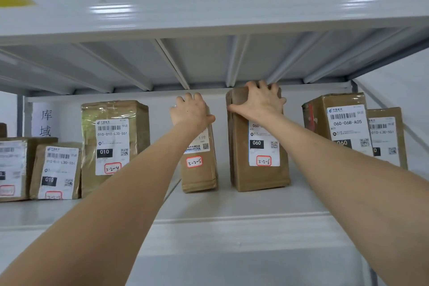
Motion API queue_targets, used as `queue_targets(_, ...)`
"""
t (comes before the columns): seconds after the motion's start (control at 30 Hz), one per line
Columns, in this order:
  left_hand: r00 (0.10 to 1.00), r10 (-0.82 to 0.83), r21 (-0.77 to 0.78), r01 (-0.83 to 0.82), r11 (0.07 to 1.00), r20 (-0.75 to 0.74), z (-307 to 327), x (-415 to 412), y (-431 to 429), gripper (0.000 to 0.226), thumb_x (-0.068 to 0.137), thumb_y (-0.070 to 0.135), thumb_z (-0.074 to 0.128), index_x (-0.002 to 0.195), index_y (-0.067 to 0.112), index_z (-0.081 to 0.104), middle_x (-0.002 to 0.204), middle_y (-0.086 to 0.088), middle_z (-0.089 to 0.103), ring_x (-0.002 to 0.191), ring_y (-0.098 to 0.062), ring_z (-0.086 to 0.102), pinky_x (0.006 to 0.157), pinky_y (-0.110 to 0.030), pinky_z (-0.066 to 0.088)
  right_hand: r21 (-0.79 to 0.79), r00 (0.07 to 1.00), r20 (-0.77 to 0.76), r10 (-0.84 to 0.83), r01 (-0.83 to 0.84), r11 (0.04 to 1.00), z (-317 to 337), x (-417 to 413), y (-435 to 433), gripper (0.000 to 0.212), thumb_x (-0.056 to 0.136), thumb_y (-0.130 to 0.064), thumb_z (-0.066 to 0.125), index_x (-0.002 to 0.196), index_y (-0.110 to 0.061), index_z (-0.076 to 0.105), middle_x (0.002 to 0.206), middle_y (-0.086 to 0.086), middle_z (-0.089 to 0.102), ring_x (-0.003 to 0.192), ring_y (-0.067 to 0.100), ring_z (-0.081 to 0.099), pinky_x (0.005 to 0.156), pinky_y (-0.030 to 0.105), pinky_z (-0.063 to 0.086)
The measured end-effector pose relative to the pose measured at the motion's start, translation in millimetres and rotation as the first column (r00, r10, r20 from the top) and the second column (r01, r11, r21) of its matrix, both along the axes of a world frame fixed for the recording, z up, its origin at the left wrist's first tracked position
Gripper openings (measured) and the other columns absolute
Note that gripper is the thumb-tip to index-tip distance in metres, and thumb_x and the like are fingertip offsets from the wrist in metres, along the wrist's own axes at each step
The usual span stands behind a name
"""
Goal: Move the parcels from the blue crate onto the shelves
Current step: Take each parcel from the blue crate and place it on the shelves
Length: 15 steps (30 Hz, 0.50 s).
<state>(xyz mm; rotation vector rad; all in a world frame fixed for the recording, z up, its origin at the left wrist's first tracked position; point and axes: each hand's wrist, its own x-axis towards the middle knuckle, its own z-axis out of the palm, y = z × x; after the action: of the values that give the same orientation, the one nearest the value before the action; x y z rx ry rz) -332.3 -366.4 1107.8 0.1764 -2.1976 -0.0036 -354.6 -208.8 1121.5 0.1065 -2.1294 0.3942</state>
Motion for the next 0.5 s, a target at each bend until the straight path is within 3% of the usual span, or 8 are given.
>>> queue_targets(0.23, 0.999, 0.043, 0.045, -0.043, 0.998, -0.004, -0.4, 23.4, -37.2, 0.055, 0.094, 0.041, 0.05, 0.135, 0.008, 0.035, 0.136, -0.015, 0.042, 0.126, -0.032, 0.039, 0.098, -0.044, 0.038, 0.019, 0.998, -0.012, 0.054, -0.054, 0.998, -1.7, 22.4, -41.6, 0.084, 0.065, -0.075, 0.058, 0.135, -0.03, 0.042, 0.138, 0.003, 0.043, 0.128, 0.032, 0.03, 0.094, 0.051, 0.036)
queue_targets(0.37, 0.996, 0.086, 0.011, -0.086, 0.996, -0.014, -7.0, 29.3, -49.9, 0.055, 0.095, 0.045, 0.045, 0.135, 0.008, 0.036, 0.137, -0.014, 0.042, 0.131, -0.031, 0.036, 0.109, -0.054, 0.026, 0.036, 0.998, -0.018, 0.063, -0.062, 0.997, -3.6, 31.5, -53.1, 0.088, 0.065, -0.08, 0.055, 0.135, -0.03, 0.041, 0.14, 0.005, 0.041, 0.129, 0.032, 0.029, 0.094, 0.051, 0.036)
queue_targets(0.5, 0.99, 0.138, -0.006, -0.138, 0.99, -0.042, -12.7, 38.4, -50.0, 0.066, 0.089, 0.053, 0.052, 0.136, 0.011, 0.036, 0.137, -0.012, 0.043, 0.129, -0.031, 0.037, 0.103, -0.046, 0.033, 0.024, 0.999, -0.021, 0.047, -0.047, 0.999, -5.3, 35.6, -49.8, 0.092, 0.066, -0.082, 0.054, 0.137, -0.026, 0.04, 0.141, 0.008, 0.04, 0.13, 0.033, 0.03, 0.095, 0.051, 0.037)
